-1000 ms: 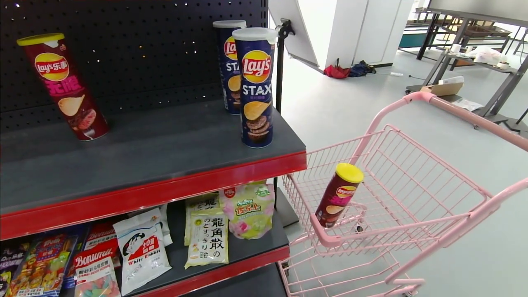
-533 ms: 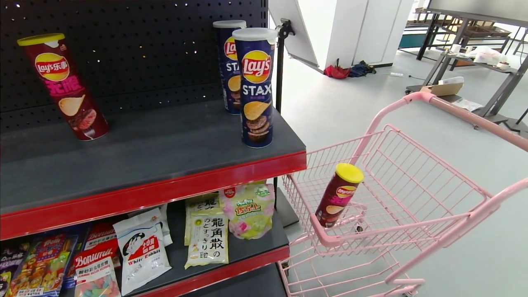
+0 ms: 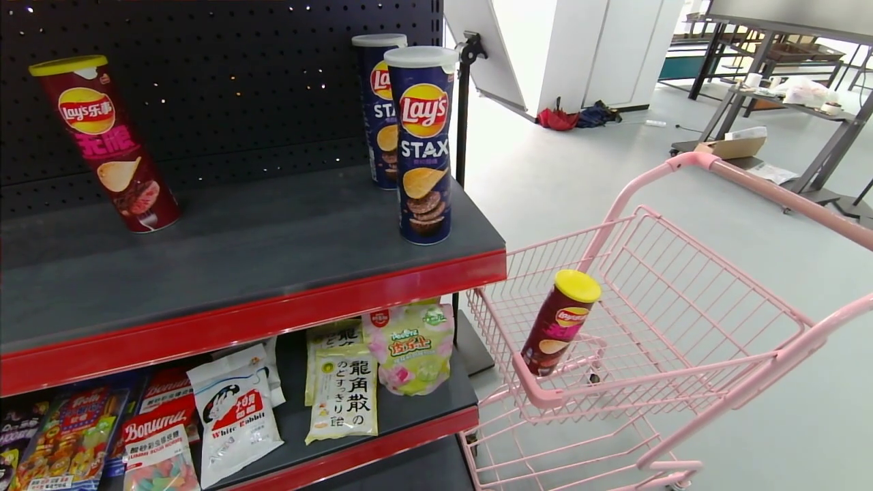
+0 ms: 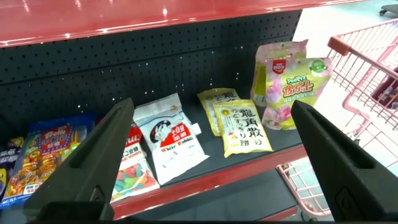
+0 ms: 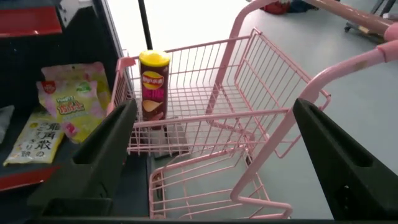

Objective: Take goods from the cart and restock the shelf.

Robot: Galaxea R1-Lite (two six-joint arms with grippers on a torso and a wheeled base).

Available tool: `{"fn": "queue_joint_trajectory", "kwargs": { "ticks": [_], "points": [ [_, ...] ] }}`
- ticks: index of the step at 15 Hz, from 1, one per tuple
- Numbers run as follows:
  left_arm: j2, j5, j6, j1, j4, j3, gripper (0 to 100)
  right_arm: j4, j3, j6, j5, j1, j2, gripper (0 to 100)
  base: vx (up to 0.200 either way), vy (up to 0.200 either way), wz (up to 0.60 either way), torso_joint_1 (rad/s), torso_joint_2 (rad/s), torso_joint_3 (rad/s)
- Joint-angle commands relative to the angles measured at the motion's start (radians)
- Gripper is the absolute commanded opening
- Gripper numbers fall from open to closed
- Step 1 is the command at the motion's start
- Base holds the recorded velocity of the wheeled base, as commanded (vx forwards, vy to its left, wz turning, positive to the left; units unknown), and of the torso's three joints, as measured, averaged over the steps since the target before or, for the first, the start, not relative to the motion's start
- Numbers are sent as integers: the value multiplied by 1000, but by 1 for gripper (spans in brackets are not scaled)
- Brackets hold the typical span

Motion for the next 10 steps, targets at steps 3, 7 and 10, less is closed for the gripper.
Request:
{"fn": "queue_joint_trajectory", "kwargs": {
  "ticks": [3,7,10],
  "points": [
    [1,-2,2,0,0,0,100,-132,-385,103,62,21,803,100,0,0,0,0,0,0],
    [1,-2,2,0,0,0,100,-425,-259,146,187,63,1167,100,0,0,0,0,0,0],
    [1,0,3,0,0,0,100,-578,-232,156,199,81,1342,100,0,0,0,0,0,0]
  ]
}}
